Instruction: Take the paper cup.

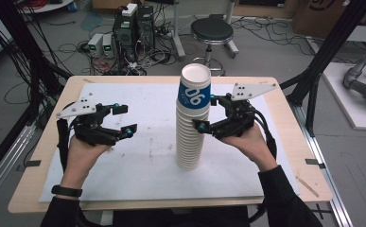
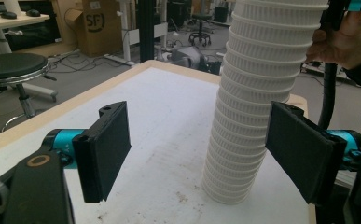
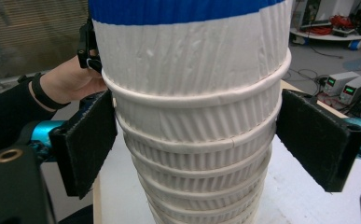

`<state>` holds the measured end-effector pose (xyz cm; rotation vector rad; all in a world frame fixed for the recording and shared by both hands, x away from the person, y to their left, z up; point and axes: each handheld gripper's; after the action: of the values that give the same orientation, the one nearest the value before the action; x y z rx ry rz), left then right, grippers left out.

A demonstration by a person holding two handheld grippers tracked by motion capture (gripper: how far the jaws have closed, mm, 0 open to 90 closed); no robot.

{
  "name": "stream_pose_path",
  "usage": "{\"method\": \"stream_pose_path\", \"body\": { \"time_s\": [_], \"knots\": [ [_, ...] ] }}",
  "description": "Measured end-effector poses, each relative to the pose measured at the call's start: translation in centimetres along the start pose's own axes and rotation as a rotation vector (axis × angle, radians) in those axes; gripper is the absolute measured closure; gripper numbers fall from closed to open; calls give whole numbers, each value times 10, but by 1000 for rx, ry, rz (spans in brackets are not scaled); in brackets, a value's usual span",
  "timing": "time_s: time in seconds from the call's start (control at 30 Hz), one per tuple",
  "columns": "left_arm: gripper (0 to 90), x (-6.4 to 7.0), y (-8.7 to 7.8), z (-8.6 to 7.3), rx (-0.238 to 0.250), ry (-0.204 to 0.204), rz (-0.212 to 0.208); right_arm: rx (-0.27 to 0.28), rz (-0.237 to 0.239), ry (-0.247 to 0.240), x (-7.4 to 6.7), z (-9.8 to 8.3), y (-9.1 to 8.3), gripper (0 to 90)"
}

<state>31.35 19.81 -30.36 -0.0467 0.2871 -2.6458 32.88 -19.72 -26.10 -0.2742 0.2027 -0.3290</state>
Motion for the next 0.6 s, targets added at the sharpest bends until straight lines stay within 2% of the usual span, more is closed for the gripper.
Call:
{"method": "stream_pose_path", "body": {
  "time_s": [0.23, 0.3, 0.37, 0.4, 0.43, 0.47, 0.57, 0.6],
  "knots": [
    [221, 5, 5, 5, 1, 7, -12, -8, -10, -19, 0, 0, -2, 132],
    [221, 7, 6, 10, 9, 10, -28, -10, -4, -21, 0, 0, -3, 134],
    [221, 10, 7, 17, 20, 20, -36, -5, -5, -23, 1, -1, -3, 136],
    [221, 12, 8, 24, 31, 20, -58, -4, -5, -24, 1, -1, -3, 137],
    [221, 12, 8, 24, 31, 20, -58, -4, -5, -24, 1, -1, -3, 137],
    [221, 14, 10, 32, 37, 20, -72, -5, -4, -26, 1, -1, -4, 139],
    [221, 18, 12, 40, 49, 30, -81, -4, -6, -27, 1, -1, -4, 140],
    [217, 19, 15, 48, 78, 12, -118, -4, -7, -28, 1, -1, -4, 141]
  ]
}}
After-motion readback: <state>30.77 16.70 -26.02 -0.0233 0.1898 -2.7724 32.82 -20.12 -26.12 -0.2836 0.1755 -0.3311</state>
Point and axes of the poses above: each handheld gripper's, and its own axes: y roughly forward along the jaws, z roughly out of its top, x roughly to its right, and after that the axes turned 4 degrees about y, right-handed
